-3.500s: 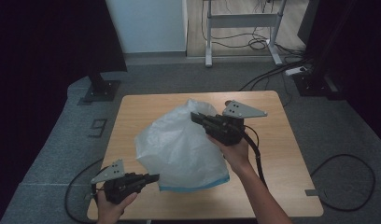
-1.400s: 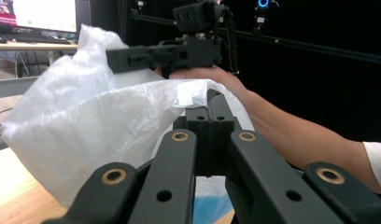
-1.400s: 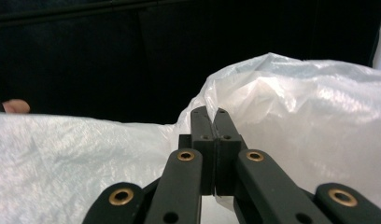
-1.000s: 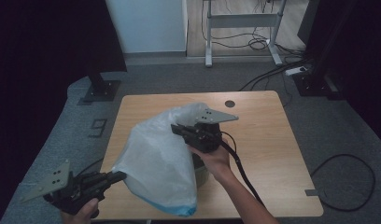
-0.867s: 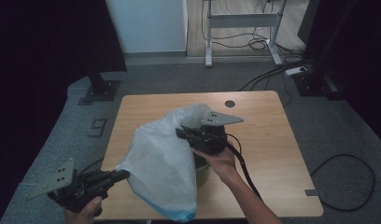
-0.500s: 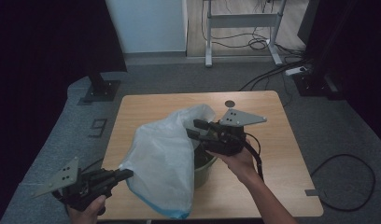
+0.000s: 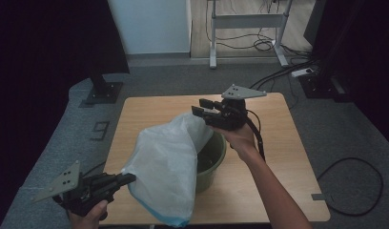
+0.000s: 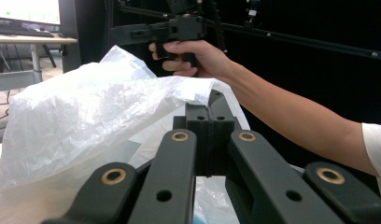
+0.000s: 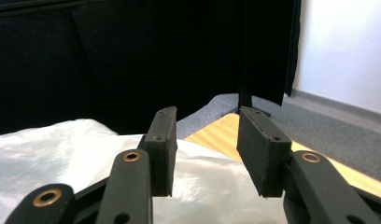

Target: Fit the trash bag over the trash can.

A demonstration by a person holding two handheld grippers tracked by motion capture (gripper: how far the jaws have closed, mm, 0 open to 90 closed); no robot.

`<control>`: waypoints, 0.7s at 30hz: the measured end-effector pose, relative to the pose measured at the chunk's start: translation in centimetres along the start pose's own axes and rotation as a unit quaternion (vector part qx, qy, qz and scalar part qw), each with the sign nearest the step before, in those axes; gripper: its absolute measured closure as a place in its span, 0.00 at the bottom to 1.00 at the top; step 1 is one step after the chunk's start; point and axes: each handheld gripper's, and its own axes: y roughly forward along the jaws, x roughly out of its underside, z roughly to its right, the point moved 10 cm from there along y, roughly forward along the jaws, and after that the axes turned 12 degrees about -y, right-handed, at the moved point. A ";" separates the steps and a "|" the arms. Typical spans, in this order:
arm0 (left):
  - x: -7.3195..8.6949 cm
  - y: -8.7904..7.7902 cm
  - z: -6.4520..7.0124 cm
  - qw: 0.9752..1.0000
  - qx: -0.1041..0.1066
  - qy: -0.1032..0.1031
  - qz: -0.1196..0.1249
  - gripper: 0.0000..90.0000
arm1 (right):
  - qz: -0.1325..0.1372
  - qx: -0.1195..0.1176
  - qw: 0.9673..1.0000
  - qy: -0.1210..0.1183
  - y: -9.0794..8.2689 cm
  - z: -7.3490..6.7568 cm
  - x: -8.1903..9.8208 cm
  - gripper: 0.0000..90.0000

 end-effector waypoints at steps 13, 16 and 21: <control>-0.4 0.1 0.3 1.000 0.004 0.003 0.003 1.00 | -0.079 -0.018 0.996 0.024 2.2 -0.9 5.7 0.68; -0.5 0.3 0.4 1.000 0.006 0.004 0.003 1.00 | -0.101 -0.024 0.994 0.031 2.3 -1.3 7.0 0.69; -0.5 0.7 0.5 1.000 0.010 0.004 0.001 1.00 | -0.117 -0.032 0.992 0.031 2.0 -2.1 8.0 0.69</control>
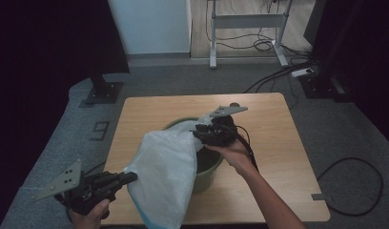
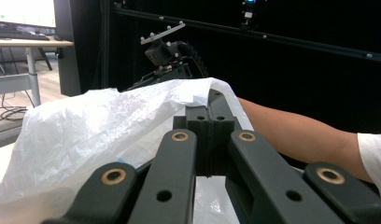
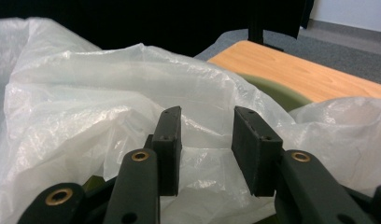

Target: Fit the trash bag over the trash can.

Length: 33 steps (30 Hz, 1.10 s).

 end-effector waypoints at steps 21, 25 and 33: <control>-0.1 0.8 0.4 1.000 0.002 0.004 -0.002 1.00 | 0.020 0.037 0.999 0.015 -2.1 2.4 -0.1 0.64; -0.1 0.6 0.3 1.000 0.000 0.004 -0.001 1.00 | -0.015 0.025 0.999 0.027 -0.5 1.9 1.3 0.65; -0.1 0.3 0.2 1.000 -0.001 0.003 0.002 1.00 | -0.063 -0.007 0.998 0.022 0.6 -0.6 3.0 0.66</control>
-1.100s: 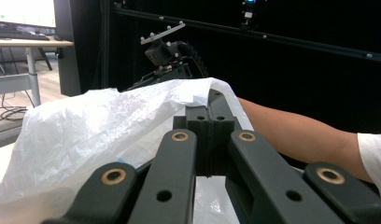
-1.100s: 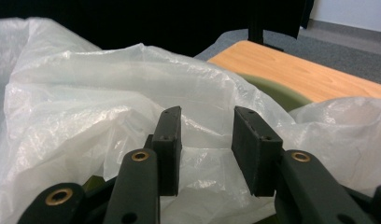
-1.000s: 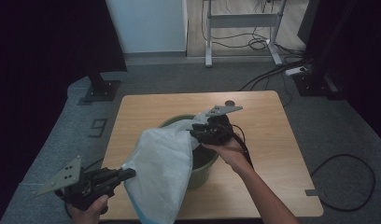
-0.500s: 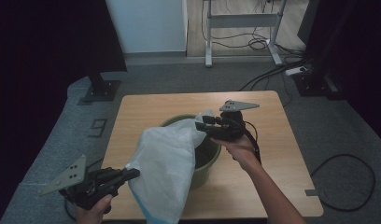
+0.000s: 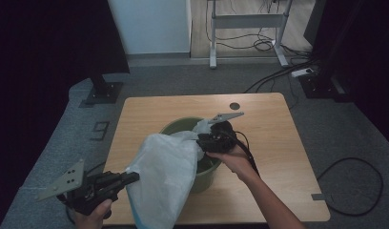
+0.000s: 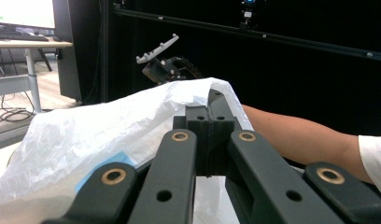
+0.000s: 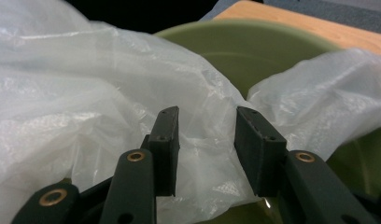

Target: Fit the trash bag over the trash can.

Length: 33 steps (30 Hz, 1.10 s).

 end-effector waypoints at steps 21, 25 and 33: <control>-0.3 1.6 0.0 1.000 -0.001 0.003 -0.003 1.00 | 0.097 0.024 0.995 -0.008 -7.0 -1.9 -1.2 0.43; -0.4 1.8 0.0 1.000 -0.005 0.005 -0.003 1.00 | 0.103 0.010 0.995 -0.013 -7.4 -4.5 0.4 0.41; -0.6 2.4 -0.1 1.000 -0.005 0.006 -0.003 1.00 | 0.101 -0.022 0.995 -0.015 -6.6 -9.4 4.1 0.42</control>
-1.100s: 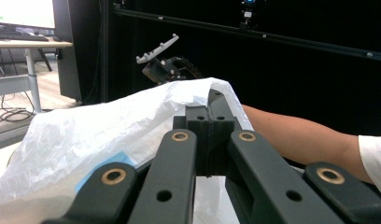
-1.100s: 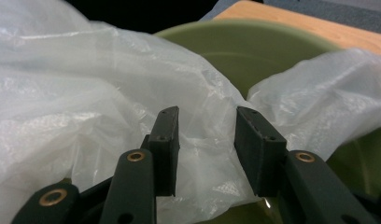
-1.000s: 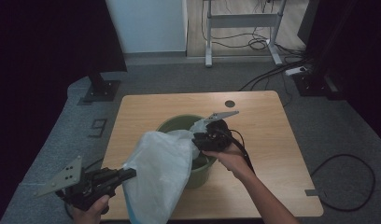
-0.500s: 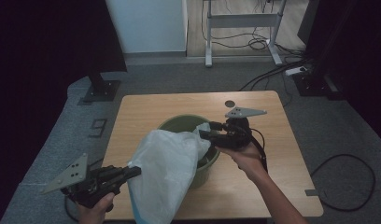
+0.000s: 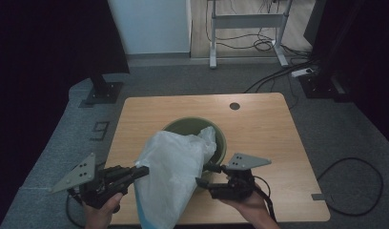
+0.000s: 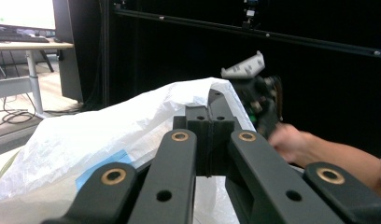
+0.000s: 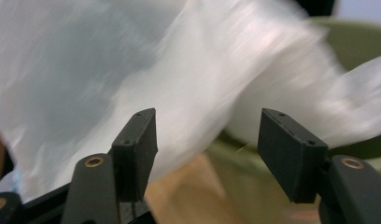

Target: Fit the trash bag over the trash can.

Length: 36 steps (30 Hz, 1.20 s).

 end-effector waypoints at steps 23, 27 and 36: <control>-0.4 0.5 0.4 1.000 0.002 0.005 0.000 1.00 | 0.033 -0.010 0.999 -0.033 0.4 -0.8 -0.8 0.99; -0.5 0.7 0.3 1.000 0.000 0.004 0.001 1.00 | 0.054 -0.002 0.998 -0.032 -0.7 0.3 -3.0 0.99; -2.0 1.9 -0.6 1.000 -0.010 0.000 0.005 1.00 | 0.055 0.020 0.998 0.007 -0.5 6.0 -7.3 0.99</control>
